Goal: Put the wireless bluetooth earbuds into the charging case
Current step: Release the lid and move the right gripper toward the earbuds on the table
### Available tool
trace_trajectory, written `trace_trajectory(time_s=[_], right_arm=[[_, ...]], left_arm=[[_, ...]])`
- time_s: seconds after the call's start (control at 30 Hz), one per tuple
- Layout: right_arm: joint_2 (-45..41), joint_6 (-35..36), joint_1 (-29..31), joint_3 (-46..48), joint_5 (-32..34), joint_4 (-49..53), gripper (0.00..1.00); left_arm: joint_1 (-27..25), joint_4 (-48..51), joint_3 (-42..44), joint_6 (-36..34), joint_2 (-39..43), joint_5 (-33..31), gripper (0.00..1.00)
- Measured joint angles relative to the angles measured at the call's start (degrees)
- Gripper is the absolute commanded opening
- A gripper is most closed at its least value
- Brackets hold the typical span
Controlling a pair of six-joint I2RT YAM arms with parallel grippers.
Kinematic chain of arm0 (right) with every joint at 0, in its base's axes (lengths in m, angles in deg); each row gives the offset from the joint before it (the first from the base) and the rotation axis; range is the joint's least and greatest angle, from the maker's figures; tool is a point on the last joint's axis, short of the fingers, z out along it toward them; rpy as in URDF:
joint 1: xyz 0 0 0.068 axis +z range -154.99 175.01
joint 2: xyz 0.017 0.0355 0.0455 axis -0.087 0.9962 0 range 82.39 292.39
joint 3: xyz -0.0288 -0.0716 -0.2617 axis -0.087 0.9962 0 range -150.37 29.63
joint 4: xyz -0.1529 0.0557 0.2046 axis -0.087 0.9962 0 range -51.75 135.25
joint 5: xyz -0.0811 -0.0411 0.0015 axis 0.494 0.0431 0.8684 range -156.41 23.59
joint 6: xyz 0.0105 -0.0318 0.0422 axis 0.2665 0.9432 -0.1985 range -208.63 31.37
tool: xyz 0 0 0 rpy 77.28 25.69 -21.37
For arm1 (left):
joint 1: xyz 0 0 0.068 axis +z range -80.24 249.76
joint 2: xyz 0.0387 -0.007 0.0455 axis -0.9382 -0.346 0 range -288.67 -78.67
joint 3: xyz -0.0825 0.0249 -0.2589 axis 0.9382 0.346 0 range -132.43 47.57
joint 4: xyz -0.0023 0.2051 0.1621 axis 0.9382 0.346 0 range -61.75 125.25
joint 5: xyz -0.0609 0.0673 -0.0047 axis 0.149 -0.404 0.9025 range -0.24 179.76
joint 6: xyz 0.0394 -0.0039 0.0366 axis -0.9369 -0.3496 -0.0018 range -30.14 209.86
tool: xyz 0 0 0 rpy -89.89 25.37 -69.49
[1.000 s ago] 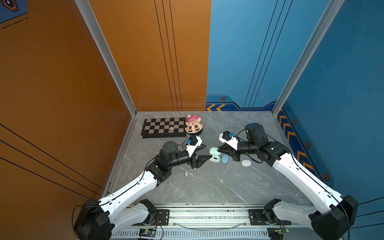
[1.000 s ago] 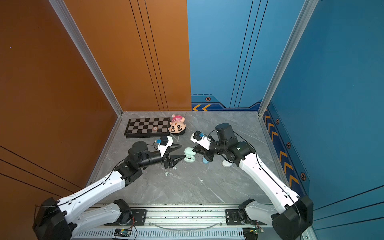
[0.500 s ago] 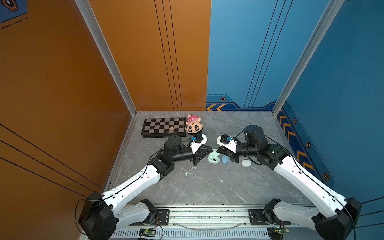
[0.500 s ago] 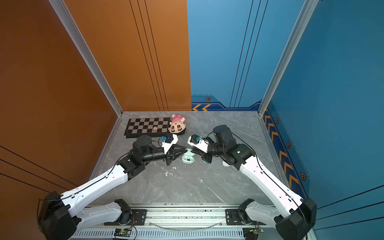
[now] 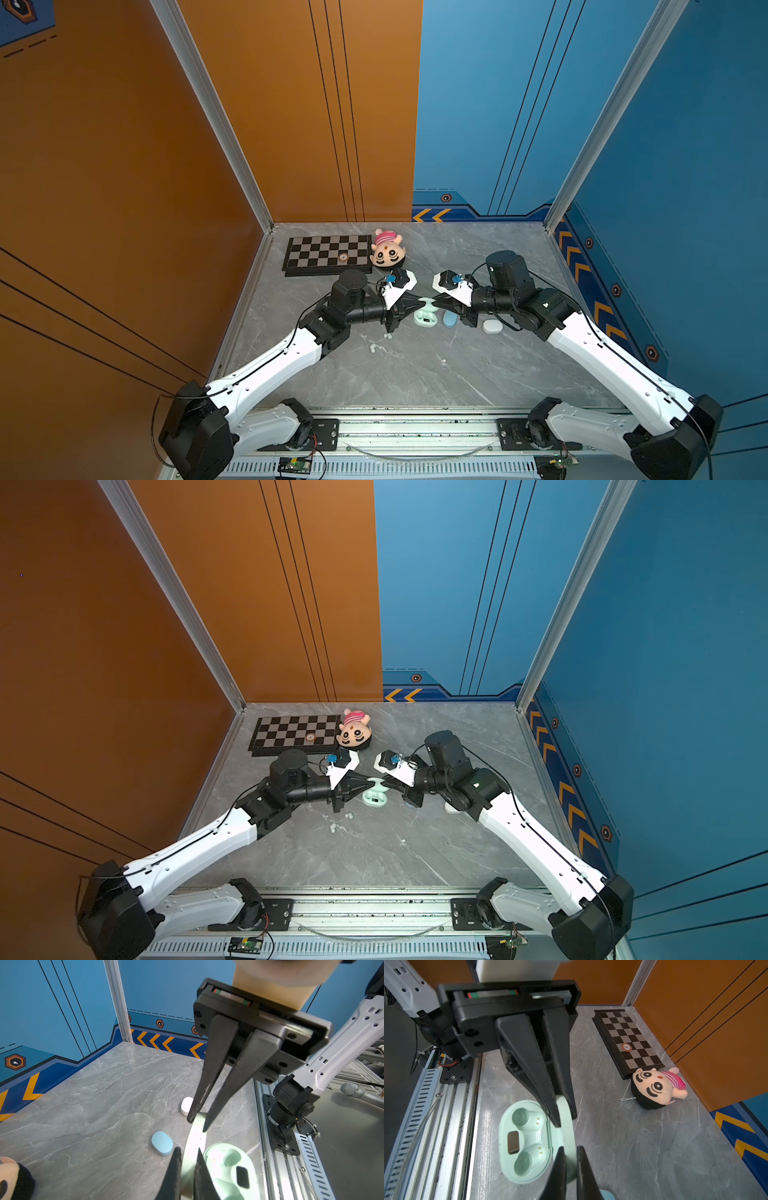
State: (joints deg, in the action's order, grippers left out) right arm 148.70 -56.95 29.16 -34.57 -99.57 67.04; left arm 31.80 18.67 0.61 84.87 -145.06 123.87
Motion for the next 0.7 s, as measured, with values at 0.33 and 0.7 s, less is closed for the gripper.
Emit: trace_trajectory(time_s=[0.33,0.7], right_arm=[[-3.26,-9.99,-0.35,-0.02,3.72,-6.86,1.0],[-2.32,-48.13,-13.42,-3.34,-1.4,-14.43,0.76]], left_arm=[[0.76,0.61,1.55,4.66,2.64,-8.31,0.0],[7.28,4.42,8.55,15.15,17.33,-16.22,0.0]])
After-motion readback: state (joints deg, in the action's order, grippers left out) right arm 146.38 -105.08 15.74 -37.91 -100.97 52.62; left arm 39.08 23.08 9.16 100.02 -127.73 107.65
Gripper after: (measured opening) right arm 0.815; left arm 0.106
